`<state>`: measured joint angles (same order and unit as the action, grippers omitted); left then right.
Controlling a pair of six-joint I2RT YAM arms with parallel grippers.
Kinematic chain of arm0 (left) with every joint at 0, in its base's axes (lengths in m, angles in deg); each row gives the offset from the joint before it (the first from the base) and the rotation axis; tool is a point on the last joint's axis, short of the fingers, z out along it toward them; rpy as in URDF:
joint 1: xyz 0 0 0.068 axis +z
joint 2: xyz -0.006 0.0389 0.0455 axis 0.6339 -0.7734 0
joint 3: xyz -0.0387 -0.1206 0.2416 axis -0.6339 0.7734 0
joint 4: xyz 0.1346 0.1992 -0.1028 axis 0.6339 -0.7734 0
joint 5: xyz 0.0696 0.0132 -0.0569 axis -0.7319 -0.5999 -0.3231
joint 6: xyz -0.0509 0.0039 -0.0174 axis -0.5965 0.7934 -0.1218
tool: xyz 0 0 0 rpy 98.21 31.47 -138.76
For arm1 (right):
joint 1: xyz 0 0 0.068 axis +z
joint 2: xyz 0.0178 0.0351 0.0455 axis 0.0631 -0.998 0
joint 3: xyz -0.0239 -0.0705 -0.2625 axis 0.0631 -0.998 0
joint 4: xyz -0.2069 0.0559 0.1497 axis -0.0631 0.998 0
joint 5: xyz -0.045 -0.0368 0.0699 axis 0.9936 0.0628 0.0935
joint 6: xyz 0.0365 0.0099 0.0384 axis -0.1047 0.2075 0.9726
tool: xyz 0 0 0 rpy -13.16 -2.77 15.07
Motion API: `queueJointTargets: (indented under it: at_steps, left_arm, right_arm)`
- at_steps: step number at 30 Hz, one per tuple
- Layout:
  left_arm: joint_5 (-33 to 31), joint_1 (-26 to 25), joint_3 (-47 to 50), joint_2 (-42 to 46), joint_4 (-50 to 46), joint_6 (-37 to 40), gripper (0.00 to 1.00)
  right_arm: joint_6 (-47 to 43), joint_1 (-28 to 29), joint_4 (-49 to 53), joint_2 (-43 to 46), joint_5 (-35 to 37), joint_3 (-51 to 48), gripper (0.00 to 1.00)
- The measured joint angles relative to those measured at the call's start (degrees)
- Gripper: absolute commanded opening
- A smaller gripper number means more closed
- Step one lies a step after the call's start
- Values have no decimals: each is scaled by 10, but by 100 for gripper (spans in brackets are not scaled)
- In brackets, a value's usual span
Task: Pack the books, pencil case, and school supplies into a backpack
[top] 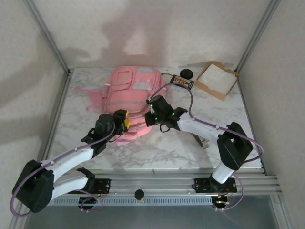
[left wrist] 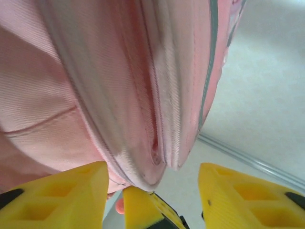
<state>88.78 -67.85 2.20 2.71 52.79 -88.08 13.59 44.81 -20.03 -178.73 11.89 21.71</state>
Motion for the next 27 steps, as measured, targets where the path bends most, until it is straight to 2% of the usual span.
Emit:
queueJointTargets:
  at_steps: [10, 13, 17, 23, 27]
  left_arm:
    - [3, -18, -24, -100, 27, -30, 26]
    - [4, -18, -33, -118, 26, -29, 11]
    - [6, -18, -39, -130, 25, -27, 0]
    - [4, -17, -40, -124, 17, -19, 0]
    - [2, -12, -40, -99, -8, -1, 0]
  right_arm:
    - [0, 0, -1, -9, 4, 0, 0]
    - [0, 0, -1, -11, 7, 0, 0]
    - [-1, 0, 2, -13, 14, 0, 0]
    - [-7, -5, 10, -13, 28, 0, 0]
    - [-23, -33, 16, -12, 28, 0, 0]
